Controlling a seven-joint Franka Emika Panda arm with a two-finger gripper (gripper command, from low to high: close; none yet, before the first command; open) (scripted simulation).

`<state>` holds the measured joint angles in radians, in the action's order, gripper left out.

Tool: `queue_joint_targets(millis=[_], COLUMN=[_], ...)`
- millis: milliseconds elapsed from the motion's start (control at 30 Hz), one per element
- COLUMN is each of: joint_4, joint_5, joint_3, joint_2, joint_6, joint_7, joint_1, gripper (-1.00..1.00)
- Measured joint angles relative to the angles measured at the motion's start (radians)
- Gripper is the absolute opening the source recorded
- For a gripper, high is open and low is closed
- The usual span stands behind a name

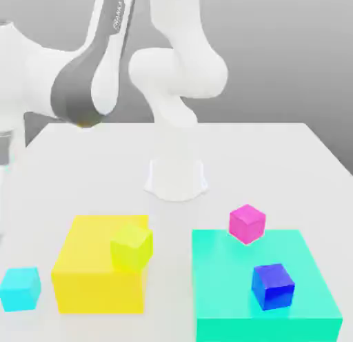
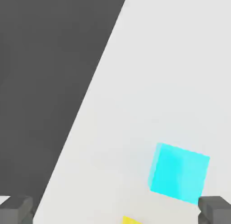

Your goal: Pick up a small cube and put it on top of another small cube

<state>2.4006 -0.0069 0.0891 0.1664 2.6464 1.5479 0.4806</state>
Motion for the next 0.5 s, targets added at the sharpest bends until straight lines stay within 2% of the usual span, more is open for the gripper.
queue_joint_targets(millis=[233,267,500], joint_4=[-0.017,-0.021,-0.021], joint_5=[0.096,0.1,0.099], joint_3=[-0.016,-0.021,-0.021], joint_2=[0.253,0.276,0.275], joint_6=[0.156,0.174,0.175], joint_7=[0.014,0.012,0.013], joint_1=[0.06,0.063,0.064], gripper=[0.0,-1.0,-1.0])
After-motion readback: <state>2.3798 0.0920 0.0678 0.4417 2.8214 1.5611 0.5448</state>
